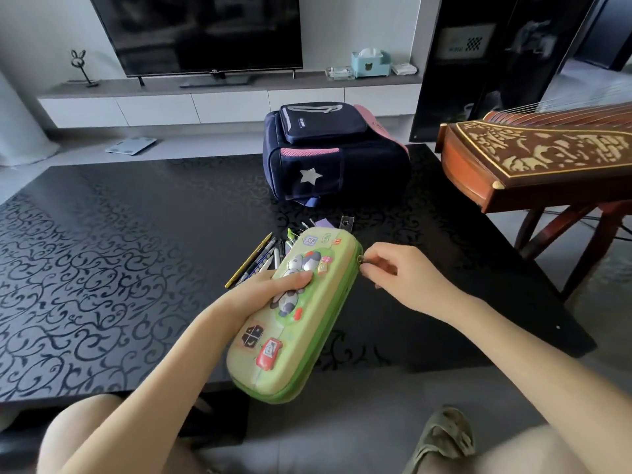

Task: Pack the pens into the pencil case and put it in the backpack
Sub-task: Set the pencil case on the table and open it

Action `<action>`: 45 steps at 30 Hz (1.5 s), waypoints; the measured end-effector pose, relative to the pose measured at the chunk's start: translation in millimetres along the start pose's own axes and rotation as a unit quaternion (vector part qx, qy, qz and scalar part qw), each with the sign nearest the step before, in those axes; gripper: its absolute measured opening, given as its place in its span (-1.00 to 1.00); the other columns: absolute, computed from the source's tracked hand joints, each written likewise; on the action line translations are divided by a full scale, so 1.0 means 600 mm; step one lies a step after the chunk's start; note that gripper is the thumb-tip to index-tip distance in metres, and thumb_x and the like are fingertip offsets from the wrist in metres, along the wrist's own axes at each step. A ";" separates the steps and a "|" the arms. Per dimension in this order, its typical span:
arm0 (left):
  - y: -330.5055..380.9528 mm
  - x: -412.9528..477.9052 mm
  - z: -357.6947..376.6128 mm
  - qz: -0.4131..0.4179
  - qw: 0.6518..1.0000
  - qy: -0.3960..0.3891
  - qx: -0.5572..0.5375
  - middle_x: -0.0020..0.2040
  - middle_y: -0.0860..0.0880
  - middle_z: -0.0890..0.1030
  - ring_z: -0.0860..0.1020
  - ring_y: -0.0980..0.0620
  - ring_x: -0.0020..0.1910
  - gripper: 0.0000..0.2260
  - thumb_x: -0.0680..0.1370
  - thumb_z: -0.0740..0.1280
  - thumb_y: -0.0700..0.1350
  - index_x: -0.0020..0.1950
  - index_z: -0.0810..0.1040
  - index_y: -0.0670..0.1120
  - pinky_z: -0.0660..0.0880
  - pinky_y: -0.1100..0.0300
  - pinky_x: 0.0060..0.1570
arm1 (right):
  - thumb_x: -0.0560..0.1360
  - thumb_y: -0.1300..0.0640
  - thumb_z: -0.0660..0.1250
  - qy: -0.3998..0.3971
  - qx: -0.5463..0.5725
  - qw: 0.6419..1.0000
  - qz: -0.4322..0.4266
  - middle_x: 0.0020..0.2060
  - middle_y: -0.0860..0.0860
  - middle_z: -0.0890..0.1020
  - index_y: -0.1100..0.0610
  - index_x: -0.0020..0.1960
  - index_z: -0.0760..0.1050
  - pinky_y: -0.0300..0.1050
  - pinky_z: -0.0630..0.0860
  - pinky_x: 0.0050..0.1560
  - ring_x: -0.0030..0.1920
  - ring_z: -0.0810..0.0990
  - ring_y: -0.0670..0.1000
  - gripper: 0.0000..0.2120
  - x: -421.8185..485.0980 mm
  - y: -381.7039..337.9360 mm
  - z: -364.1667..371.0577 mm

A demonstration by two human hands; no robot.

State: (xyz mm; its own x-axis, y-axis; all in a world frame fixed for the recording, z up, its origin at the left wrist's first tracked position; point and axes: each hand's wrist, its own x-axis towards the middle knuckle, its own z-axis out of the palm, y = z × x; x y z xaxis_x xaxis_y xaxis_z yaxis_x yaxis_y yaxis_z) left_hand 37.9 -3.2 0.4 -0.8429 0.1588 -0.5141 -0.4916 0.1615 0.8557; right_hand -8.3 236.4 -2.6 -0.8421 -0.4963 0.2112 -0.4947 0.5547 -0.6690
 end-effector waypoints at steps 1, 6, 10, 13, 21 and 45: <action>-0.004 0.001 -0.003 0.000 1.000 0.016 0.010 -0.17 -0.10 0.70 0.65 -0.03 -0.30 -0.56 0.26 0.46 0.15 -0.02 0.63 -0.12 0.58 0.16 -0.25 | 0.54 0.16 0.27 -0.005 -0.056 0.998 -0.020 -0.33 0.02 0.56 0.18 -0.19 0.52 -0.09 0.48 -0.22 -0.30 0.51 -0.02 -0.83 -0.002 -0.001 0.004; -0.021 0.014 0.002 0.014 0.976 0.143 -0.164 -0.10 -0.16 0.70 0.66 -0.13 -0.13 -0.57 0.31 0.51 0.11 0.02 0.64 -0.16 0.60 -0.02 -0.04 | 0.31 0.31 0.41 0.023 -0.244 0.953 -0.179 -0.43 0.07 0.48 0.17 -0.34 0.43 -0.05 0.45 -0.41 -0.42 0.47 0.10 -0.83 -0.054 -0.051 0.065; -0.039 0.032 -0.011 -0.002 0.911 0.150 -0.384 0.10 -0.17 0.64 0.64 -0.12 -0.01 -0.48 0.35 0.47 0.16 0.18 0.58 -0.13 0.60 0.02 -0.17 | 0.20 0.29 0.47 0.048 -0.265 0.939 -0.212 -0.48 0.01 0.40 0.10 -0.38 0.39 -0.12 0.25 -0.44 -0.48 0.36 0.04 -0.75 -0.112 -0.084 0.137; -0.045 0.043 0.011 -0.019 0.864 0.111 -0.491 0.10 -0.13 0.63 0.62 -0.12 -0.01 -0.49 0.45 0.30 0.22 0.22 0.54 -0.12 0.56 0.00 -0.17 | 0.17 0.28 0.48 0.098 -0.271 0.937 -0.196 -0.53 -0.01 0.37 0.10 -0.41 0.40 -0.15 0.17 -0.49 -0.55 0.33 0.02 -0.74 -0.117 -0.097 0.190; -0.039 0.046 -0.009 0.009 0.914 0.169 -0.367 0.01 -0.14 0.67 0.65 -0.10 -0.05 -0.53 0.38 0.44 0.15 0.15 0.59 -0.13 0.58 0.00 -0.02 | 0.42 -0.02 0.34 0.156 0.075 0.985 0.022 -0.46 -0.05 0.61 0.09 -0.25 0.62 -0.15 0.50 -0.39 -0.43 0.55 -0.11 -0.79 -0.106 -0.060 0.181; -0.146 -0.043 -0.143 0.120 0.739 0.058 0.660 0.38 0.16 0.22 0.26 0.05 0.28 -0.07 0.18 0.43 0.30 0.43 -0.03 0.35 0.27 0.14 0.25 | 0.45 0.01 0.40 -0.050 0.422 0.756 0.498 -0.09 0.20 0.64 0.21 0.10 0.48 -0.01 0.60 -0.26 -0.23 0.66 0.15 -0.66 -0.062 -0.088 0.208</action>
State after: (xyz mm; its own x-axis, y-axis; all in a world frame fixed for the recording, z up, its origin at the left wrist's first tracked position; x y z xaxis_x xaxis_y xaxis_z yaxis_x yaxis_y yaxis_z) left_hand 83.9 -105.3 -56.2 -0.9217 0.2654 -0.2830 0.2532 0.9641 0.0796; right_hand 76.0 142.2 -64.4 -0.6651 -0.1852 -0.7234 0.7227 0.0843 -0.6860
